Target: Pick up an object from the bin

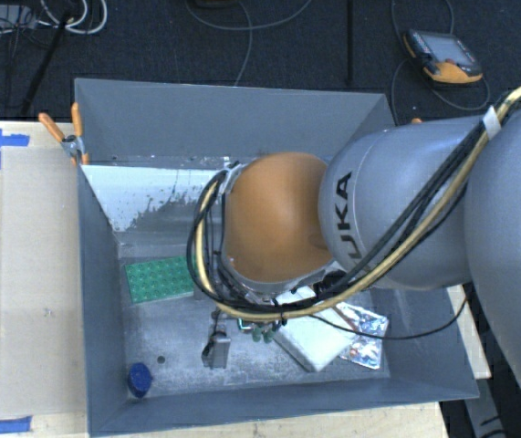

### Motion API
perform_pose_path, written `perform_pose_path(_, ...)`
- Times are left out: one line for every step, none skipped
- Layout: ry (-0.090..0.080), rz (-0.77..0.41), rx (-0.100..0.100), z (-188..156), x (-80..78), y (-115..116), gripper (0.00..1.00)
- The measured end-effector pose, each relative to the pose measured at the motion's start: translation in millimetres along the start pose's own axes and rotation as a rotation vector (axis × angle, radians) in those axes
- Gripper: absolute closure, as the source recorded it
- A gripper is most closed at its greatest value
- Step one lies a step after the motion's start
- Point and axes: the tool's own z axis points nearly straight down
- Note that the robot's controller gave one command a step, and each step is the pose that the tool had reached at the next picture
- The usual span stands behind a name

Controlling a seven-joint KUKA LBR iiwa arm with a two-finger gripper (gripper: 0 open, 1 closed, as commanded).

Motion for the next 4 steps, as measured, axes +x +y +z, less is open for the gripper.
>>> perform_pose_path(-0.003, -0.011, 0.0, 86, -42.9, 16, 0.0)
perform_pose_path(-0.015, -0.11, -0.002, 99, -116.5, 34, 0.0)
perform_pose_path(-0.015, -0.107, -0.003, 95, -116.5, 33, 1.0)
perform_pose_path(-0.02, -0.135, -0.004, -70, -115.5, 51, 1.0)
